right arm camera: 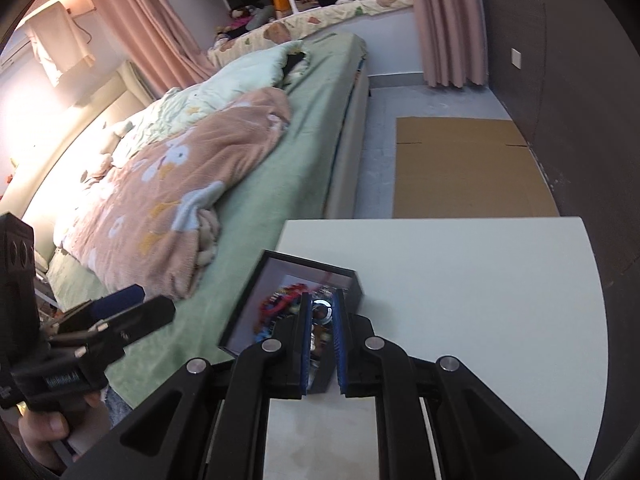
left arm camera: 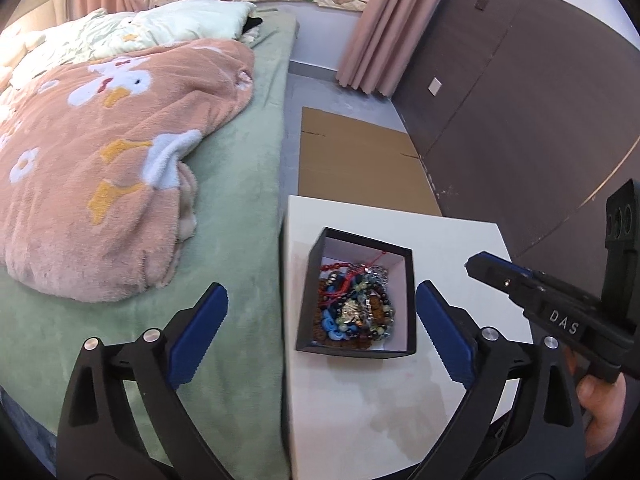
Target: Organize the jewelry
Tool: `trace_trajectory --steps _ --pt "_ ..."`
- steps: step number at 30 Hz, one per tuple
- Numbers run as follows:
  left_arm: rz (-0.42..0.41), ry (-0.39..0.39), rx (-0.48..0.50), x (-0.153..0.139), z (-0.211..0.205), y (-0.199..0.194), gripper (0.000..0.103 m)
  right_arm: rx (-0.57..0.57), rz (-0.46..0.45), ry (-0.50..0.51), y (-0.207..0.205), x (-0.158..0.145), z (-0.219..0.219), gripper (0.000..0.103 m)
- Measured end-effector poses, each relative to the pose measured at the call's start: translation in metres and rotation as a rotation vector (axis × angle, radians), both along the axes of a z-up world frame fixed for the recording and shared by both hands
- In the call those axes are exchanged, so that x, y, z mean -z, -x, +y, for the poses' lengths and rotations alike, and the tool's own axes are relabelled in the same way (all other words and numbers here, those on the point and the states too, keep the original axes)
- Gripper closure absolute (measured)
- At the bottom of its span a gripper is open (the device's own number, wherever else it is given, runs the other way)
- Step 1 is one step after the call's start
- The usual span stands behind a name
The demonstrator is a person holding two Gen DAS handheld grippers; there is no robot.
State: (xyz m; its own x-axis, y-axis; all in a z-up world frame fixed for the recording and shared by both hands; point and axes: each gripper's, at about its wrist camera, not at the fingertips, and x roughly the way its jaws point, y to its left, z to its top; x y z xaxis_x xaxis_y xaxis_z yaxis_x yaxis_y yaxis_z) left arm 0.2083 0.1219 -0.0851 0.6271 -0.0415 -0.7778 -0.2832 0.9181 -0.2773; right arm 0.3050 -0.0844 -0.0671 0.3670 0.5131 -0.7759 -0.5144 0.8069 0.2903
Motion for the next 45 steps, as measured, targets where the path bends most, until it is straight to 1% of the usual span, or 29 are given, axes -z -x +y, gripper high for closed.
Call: trace_trajectory --steps 4,8,16,19,20,21,22,23,25,27,35,40,42,44,45 --pt "-0.001 0.001 -0.017 -0.002 0.013 0.006 0.006 -0.019 0.003 -0.006 -0.001 -0.003 0.016 0.093" --pt "0.000 0.000 -0.041 -0.003 0.025 0.014 0.006 -0.032 0.029 -0.022 -0.007 0.003 0.027 0.093" --pt "-0.010 0.006 -0.071 -0.009 0.037 0.024 0.006 -0.033 0.063 -0.044 -0.020 0.005 0.034 0.092" --pt "-0.011 0.012 -0.075 -0.010 0.039 0.025 0.006 -0.037 0.093 -0.051 -0.026 0.008 0.039 0.085" --pt "-0.011 0.013 -0.076 -0.011 0.039 0.025 0.006 -0.040 0.096 -0.055 -0.026 0.008 0.040 0.066" --pt "-0.012 0.013 -0.076 -0.011 0.039 0.026 0.006 -0.034 0.086 -0.057 -0.026 0.007 0.040 0.039" --pt "-0.013 0.014 -0.075 -0.011 0.038 0.026 0.006 -0.021 0.059 -0.060 -0.023 0.004 0.037 0.031" --pt "-0.015 0.013 -0.075 -0.012 0.037 0.026 0.006 -0.016 0.047 -0.061 -0.021 0.002 0.035 0.031" --pt "-0.017 0.013 -0.072 -0.014 0.035 0.026 0.006 -0.011 0.063 -0.072 -0.020 0.002 0.027 0.032" --pt "-0.022 0.013 -0.064 -0.016 0.031 0.027 0.006 0.004 0.054 -0.060 -0.016 0.001 0.019 0.032" --pt "-0.054 -0.021 -0.022 -0.031 0.004 0.032 0.006 0.038 0.041 -0.067 0.006 -0.011 -0.030 0.031" --pt "-0.075 -0.048 0.011 -0.044 -0.018 0.040 0.005 0.066 0.012 -0.065 0.025 -0.023 -0.059 0.024" --pt "-0.082 -0.061 0.028 -0.049 -0.028 0.045 0.005 0.079 -0.001 -0.072 0.035 -0.029 -0.073 0.014" --pt "-0.084 -0.080 0.044 -0.053 -0.039 0.049 0.005 0.098 -0.021 -0.078 0.045 -0.035 -0.087 0.008" --pt "-0.084 -0.083 0.051 -0.054 -0.042 0.051 0.005 0.104 -0.029 -0.078 0.048 -0.038 -0.092 0.008"
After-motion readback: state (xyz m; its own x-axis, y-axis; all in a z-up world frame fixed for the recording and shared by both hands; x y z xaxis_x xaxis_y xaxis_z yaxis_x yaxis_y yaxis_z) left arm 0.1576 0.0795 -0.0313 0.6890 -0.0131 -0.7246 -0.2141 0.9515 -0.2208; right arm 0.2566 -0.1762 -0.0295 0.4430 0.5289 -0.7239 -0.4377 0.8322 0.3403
